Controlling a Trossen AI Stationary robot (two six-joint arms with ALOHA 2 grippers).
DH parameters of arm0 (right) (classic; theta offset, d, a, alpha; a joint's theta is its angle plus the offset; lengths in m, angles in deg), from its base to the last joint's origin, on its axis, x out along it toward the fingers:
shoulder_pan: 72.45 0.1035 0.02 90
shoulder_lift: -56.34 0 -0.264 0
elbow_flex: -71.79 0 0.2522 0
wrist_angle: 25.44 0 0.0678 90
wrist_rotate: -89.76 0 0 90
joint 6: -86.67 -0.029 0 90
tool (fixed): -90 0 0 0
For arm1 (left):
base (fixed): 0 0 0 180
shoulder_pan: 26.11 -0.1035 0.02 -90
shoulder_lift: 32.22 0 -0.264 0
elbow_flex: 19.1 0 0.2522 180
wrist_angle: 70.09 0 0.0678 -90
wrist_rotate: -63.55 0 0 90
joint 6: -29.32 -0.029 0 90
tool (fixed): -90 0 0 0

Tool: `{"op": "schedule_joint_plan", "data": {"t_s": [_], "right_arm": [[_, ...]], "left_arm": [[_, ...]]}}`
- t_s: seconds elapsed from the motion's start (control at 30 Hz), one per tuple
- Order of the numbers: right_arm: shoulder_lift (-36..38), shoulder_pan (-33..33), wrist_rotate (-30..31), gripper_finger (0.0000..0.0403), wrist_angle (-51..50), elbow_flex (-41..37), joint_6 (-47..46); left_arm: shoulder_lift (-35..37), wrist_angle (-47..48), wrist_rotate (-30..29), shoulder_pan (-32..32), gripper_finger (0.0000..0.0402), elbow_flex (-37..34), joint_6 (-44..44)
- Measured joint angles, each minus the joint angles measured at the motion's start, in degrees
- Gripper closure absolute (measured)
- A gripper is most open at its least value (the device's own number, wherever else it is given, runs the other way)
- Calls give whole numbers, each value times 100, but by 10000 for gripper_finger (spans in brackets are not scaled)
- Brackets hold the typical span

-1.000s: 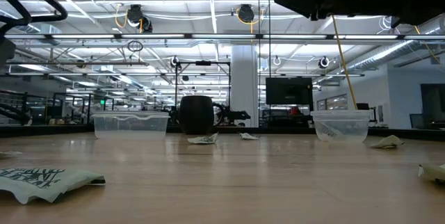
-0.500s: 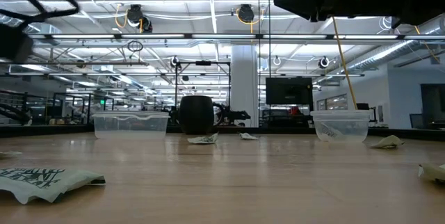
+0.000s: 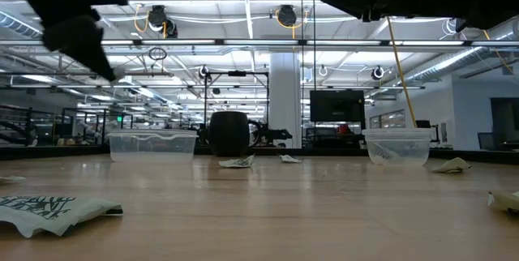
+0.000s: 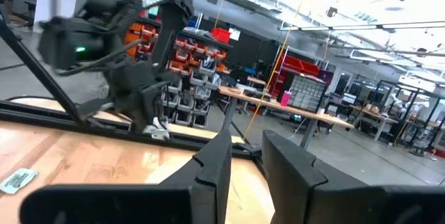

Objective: Pick and place Stevia / Truvia into bins
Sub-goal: Put the white stevia packet into the left transparent container

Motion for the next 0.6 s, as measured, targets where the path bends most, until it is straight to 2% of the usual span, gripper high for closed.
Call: {"op": "schedule_joint_plan", "data": {"t_s": [0.07,0.17,0.37,0.47,0.6], "right_arm": [[2,0,0,328,11,0,4],[0,0,0,328,26,0,-2],[0,0,2,328,29,0,-128],[0,1,2,328,1,0,-138],[0,4,-2,328,-50,0,-197]], "left_arm": [[204,-227,66,-539,373,7,-661],[334,-922,514,-1334,381,7,-1556],[244,-2664,1998,-2402,396,16,-3384],[108,-2914,2352,-2691,386,16,-3642],[-207,-2643,2378,-2921,365,16,-3645]]}}
